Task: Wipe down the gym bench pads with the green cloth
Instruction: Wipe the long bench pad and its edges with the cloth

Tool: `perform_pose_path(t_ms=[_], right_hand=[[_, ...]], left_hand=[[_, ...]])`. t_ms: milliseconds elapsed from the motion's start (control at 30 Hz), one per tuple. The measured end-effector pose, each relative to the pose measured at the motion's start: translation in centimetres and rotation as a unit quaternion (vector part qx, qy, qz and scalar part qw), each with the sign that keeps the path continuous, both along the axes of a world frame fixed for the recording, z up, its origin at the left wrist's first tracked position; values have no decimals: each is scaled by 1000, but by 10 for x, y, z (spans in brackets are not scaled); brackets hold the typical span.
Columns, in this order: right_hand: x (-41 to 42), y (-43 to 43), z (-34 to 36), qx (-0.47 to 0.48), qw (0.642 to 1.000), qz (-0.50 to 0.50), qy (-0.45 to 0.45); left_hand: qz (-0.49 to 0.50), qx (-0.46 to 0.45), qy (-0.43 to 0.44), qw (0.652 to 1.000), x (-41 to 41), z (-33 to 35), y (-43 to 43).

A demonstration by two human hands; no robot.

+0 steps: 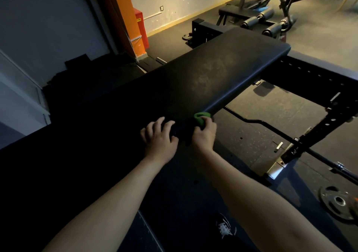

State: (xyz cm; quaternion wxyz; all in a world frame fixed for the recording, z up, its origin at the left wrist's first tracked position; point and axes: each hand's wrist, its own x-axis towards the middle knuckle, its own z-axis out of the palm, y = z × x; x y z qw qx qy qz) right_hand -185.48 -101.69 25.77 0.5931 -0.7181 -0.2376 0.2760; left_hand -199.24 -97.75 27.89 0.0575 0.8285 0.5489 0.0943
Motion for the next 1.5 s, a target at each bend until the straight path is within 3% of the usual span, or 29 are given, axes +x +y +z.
perform_pose_path(t_ms=[100,200,333,533,667,800,900,1000,1100,1333,1400,1500], right_hand=[[58,26,3,6,996,-66,55],[89,53,2,6,989,-77,125],[59,50,-12,-6,987,-78,140],[21,22,-30,-76,979,20,190],[45,8,-27,-64,987,94,118],[105,19,-6,10,999,-5,52],[141,43,0,-8,997,-31,74],[129,46,-1,-38,998,21,34],[90,31,-4,7,996,92,5],[72,13,0,23,963,247,-106],[100,16,0,25,973,194,-122],[163,41,-6,-3,998,33,-46]], left_hand=[[-21,-43,-35,998,44,2,15],[11,-36,-1,999,73,-12,18],[20,8,30,999,78,-22,19],[23,6,25,999,79,-23,21],[14,-13,23,1000,73,-19,21],[12,-23,15,1000,73,-16,18],[14,-27,11,999,75,-16,18],[15,-21,4,1000,75,-18,20],[20,-6,15,1000,77,-20,20],[45,-6,20,999,82,-17,21],[50,-20,5,999,94,-11,24],[16,-29,-6,999,127,-5,29]])
